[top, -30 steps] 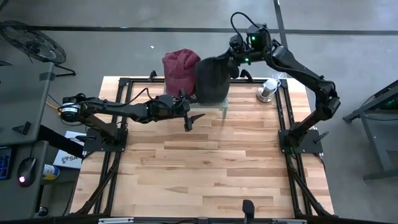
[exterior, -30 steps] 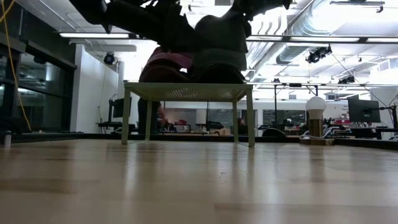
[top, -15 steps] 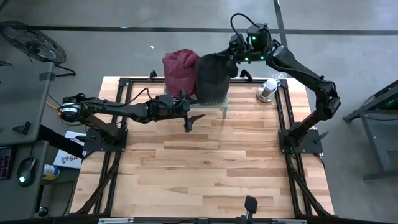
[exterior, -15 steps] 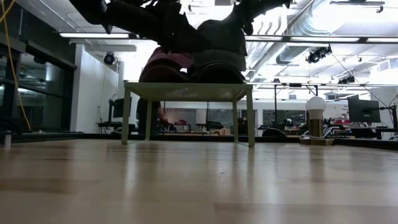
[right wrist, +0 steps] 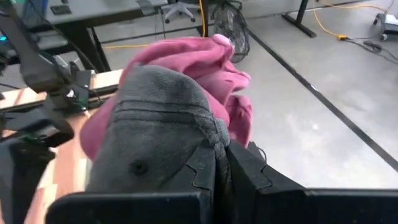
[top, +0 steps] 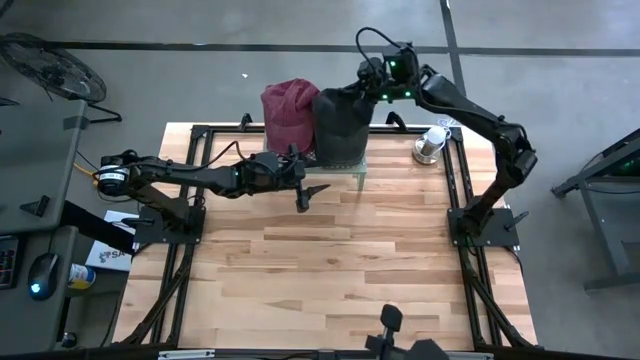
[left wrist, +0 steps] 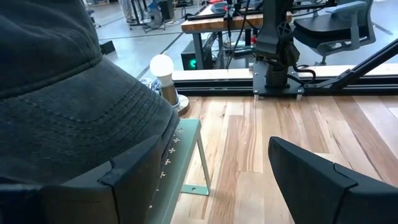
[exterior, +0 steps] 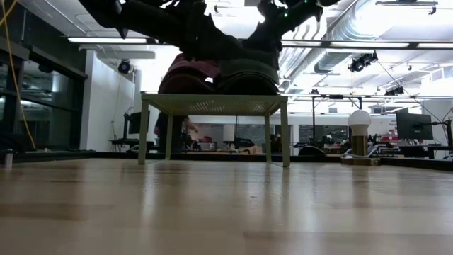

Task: Pick & Place hat
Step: Stack the black caps on top of black cap on the shelf

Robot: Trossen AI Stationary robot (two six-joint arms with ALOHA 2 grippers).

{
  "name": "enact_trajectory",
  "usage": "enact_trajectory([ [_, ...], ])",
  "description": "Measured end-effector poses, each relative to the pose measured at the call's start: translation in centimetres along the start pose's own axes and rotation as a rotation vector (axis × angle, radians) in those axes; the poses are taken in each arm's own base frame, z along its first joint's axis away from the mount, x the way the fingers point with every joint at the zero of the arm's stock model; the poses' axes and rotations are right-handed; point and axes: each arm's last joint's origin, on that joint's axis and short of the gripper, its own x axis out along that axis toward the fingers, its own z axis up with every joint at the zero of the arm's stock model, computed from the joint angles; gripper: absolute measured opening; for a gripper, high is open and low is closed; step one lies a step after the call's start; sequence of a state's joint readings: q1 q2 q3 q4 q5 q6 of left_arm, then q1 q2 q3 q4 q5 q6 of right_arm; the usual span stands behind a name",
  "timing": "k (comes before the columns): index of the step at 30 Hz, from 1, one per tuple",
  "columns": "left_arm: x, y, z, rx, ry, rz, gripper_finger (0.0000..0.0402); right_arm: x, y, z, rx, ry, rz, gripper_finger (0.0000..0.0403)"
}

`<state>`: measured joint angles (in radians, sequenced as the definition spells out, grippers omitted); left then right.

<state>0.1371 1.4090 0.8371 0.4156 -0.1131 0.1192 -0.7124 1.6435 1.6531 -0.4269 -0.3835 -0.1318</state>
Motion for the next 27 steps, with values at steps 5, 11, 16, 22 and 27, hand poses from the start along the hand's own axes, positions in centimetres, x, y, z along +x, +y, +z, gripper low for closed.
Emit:
enact_trajectory([
  [5,0.00,0.00,0.00,0.000,0.000,0.000,0.0291,0.82,-0.43,-0.45,-0.006,0.023,-0.058,0.0016],
  [11,0.00,0.00,0.00,0.000,0.000,-0.001,0.0291,1.04,-0.68,-0.33,-0.022,0.004,-0.092,0.0017],
  [16,0.00,0.00,0.00,0.001,0.000,-0.001,0.0291,1.03,-0.70,-0.21,-0.025,-0.008,-0.097,0.0017],
  [22,0.00,0.00,0.00,0.001,0.000,-0.001,0.0291,1.04,-0.69,-0.20,-0.023,-0.008,-0.096,0.0017],
  [27,0.00,0.00,0.00,0.002,0.000,-0.001,0.0291,1.04,-0.68,-0.20,0.004,-0.009,-0.096,0.0021],
])
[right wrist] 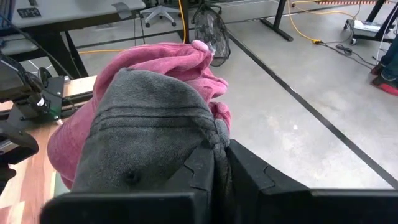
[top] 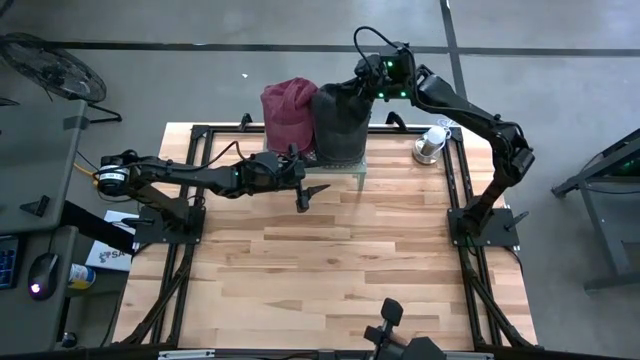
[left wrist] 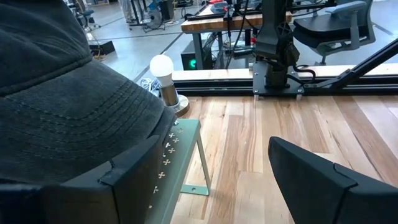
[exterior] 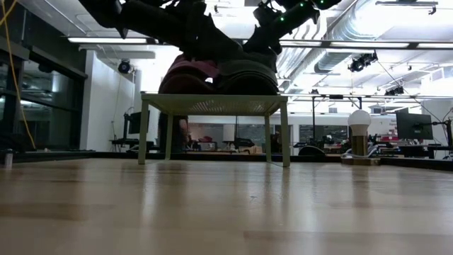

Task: Pick & Place hat
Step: Stack the black caps on top of black cap on the shelf, then return to Home Position

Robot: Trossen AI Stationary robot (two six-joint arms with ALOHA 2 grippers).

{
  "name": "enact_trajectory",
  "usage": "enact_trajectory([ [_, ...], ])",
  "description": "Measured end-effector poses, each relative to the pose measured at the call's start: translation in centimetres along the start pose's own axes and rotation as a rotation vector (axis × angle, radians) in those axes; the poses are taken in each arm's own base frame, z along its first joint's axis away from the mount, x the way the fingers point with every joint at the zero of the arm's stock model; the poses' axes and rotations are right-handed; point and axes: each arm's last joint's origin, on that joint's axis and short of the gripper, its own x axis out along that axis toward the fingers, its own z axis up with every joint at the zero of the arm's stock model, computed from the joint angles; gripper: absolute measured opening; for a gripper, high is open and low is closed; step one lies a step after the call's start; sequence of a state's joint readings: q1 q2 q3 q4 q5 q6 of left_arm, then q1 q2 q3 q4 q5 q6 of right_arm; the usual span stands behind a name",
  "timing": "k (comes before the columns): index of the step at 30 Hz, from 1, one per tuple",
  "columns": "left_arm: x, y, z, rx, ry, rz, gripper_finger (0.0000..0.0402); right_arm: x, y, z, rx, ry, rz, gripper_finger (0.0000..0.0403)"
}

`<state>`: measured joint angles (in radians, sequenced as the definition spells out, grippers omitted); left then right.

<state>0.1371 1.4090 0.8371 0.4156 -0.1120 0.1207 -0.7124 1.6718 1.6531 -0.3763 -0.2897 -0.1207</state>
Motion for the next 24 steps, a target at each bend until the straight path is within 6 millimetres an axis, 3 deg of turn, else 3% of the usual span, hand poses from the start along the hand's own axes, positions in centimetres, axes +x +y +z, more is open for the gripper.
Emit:
enact_trajectory([
  [15,0.0,0.0,0.0,-0.002,0.000,0.000,0.0291,-0.1,-0.1,0.7,0.019,-0.065,-0.008,0.0191],
  [24,0.0,0.0,0.0,-0.005,0.002,0.014,0.0291,-2.1,0.2,2.4,-0.019,-0.175,-0.037,0.0217],
])
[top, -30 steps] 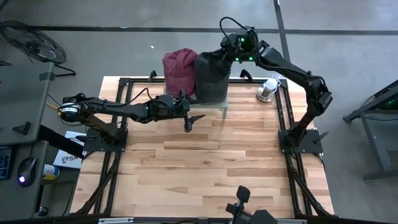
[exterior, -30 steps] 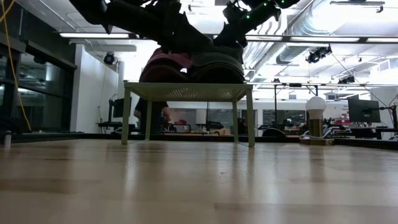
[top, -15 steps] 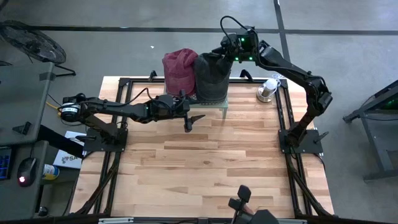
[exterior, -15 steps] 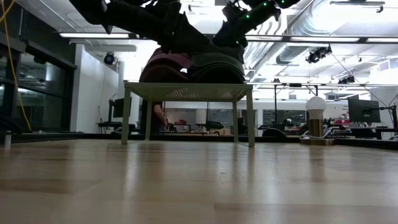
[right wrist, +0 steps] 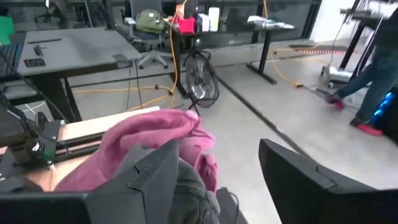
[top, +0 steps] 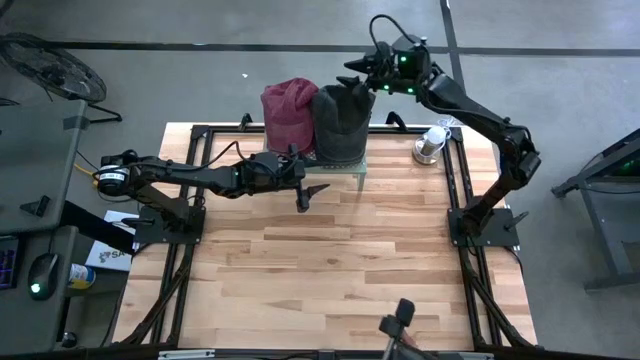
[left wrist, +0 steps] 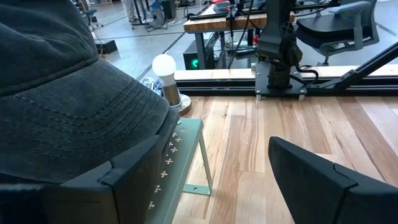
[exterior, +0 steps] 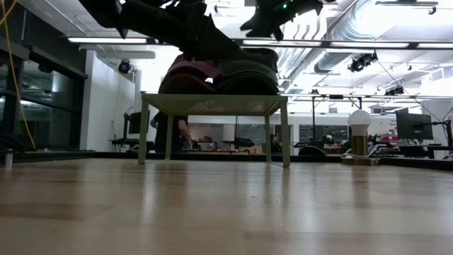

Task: Pick & Place hat
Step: Return to Home Position

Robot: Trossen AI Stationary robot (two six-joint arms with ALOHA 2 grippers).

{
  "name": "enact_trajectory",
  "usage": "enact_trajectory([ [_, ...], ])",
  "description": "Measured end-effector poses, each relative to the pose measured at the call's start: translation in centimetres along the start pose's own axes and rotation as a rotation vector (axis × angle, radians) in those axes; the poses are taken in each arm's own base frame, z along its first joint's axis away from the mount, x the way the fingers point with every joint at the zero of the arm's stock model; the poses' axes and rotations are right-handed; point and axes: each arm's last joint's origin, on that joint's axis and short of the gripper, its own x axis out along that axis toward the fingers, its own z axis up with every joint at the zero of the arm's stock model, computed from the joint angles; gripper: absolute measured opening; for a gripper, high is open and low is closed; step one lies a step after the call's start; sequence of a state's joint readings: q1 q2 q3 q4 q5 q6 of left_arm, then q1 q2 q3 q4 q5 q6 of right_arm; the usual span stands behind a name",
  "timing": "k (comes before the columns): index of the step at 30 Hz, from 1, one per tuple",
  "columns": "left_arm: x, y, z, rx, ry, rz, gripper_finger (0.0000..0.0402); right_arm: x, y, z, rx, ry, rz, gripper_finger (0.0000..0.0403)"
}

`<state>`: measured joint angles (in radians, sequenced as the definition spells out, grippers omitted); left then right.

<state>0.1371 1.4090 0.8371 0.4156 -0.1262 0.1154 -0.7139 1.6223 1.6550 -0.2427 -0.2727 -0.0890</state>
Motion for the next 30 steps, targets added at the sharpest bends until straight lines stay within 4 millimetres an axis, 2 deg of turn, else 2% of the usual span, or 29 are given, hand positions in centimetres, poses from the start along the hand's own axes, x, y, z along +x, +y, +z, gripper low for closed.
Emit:
enact_trajectory([
  [8,-1.7,0.5,1.6,0.036,-0.031,0.027,0.0291,-4.9,1.2,2.5,-0.075,-0.027,0.003,0.0205],
  [14,-4.3,1.2,3.0,0.082,-0.014,0.113,0.0291,-9.5,2.4,3.3,-0.140,0.023,0.015,0.0207],
  [18,-6.1,1.7,3.7,0.103,0.008,0.159,0.0291,-11.7,3.1,3.5,-0.138,0.049,0.039,0.0208],
  [23,-8.3,2.1,4.6,0.135,0.007,0.174,0.0291,-13.0,3.6,2.8,-0.117,0.131,0.064,0.0205],
  [30,-11.0,2.6,5.1,0.117,0.024,0.206,0.0291,-12.5,5.0,1.0,-0.092,0.287,0.144,0.0206],
])
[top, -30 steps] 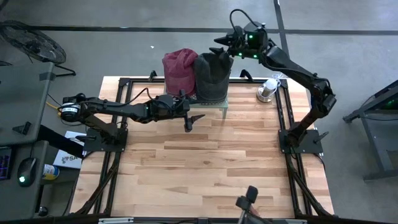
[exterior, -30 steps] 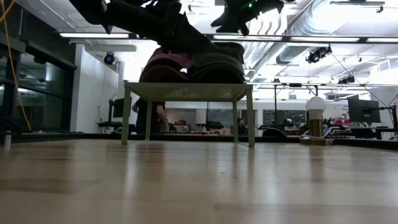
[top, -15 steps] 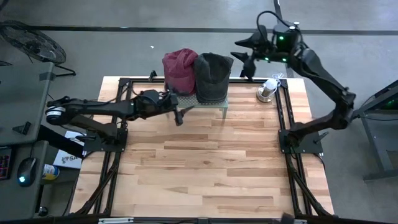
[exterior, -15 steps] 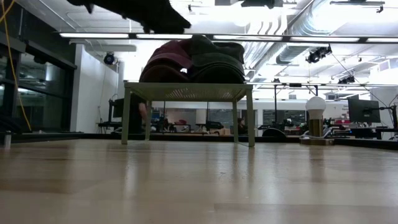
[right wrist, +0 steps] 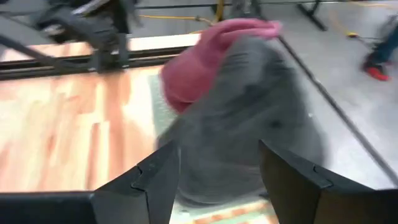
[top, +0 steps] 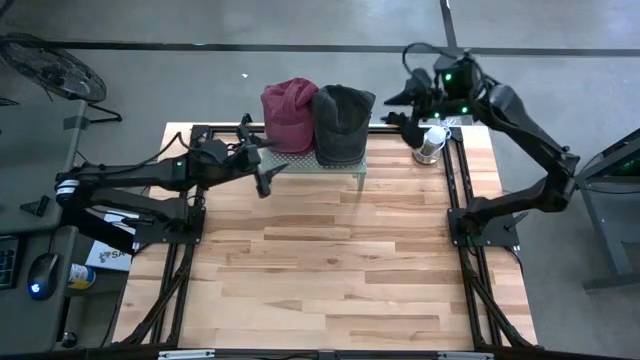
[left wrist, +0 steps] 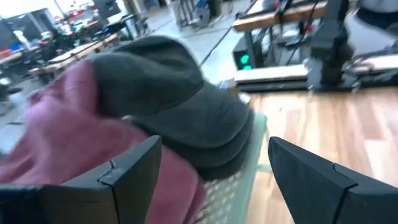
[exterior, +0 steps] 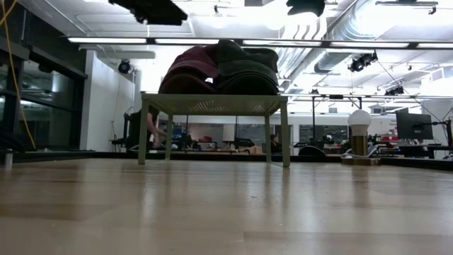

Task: Pick & Place hat
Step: Return to Home Position

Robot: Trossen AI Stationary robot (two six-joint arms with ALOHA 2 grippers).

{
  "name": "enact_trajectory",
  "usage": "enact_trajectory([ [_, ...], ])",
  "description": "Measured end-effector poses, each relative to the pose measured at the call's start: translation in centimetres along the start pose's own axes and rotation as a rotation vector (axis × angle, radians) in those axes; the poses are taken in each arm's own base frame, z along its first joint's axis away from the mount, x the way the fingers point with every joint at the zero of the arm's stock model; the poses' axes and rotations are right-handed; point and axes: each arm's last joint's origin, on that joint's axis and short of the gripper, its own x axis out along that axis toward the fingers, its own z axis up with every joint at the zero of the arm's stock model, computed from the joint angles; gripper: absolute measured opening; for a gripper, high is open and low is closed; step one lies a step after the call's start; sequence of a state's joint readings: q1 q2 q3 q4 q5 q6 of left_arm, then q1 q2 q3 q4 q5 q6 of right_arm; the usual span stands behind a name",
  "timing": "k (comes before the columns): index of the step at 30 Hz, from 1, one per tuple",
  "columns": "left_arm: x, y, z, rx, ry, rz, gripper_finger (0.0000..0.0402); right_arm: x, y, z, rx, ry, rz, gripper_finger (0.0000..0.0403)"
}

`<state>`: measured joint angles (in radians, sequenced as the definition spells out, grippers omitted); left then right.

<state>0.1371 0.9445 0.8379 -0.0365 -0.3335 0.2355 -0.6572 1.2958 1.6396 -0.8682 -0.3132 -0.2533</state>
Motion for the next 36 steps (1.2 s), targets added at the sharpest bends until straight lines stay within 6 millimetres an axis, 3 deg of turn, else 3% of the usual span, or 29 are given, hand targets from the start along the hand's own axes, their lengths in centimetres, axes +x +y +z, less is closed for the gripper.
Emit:
enact_trajectory([
  [5,-1.6,0.5,-1.0,0.026,0.125,0.012,0.0291,2.1,2.0,-2.1,-0.007,-0.029,0.074,0.0204],
  [10,-2.4,0.4,-2.3,-0.027,0.178,-0.018,0.0291,5.3,3.8,-6.7,0.025,-0.100,0.113,0.0209],
  [15,-2.5,-0.2,-4.5,-0.066,0.181,-0.036,0.0291,7.1,5.2,-10.8,0.064,-0.220,0.118,0.0209],
  [28,-3.3,-1.3,-9.6,-0.157,0.022,-0.042,0.0291,7.5,8.3,-18.3,0.128,-0.460,0.189,0.0209],
  [36,-4.0,-1.6,-11.6,-0.198,-0.030,-0.090,0.0291,7.8,9.4,-22.4,0.190,-0.471,0.154,0.0205],
])
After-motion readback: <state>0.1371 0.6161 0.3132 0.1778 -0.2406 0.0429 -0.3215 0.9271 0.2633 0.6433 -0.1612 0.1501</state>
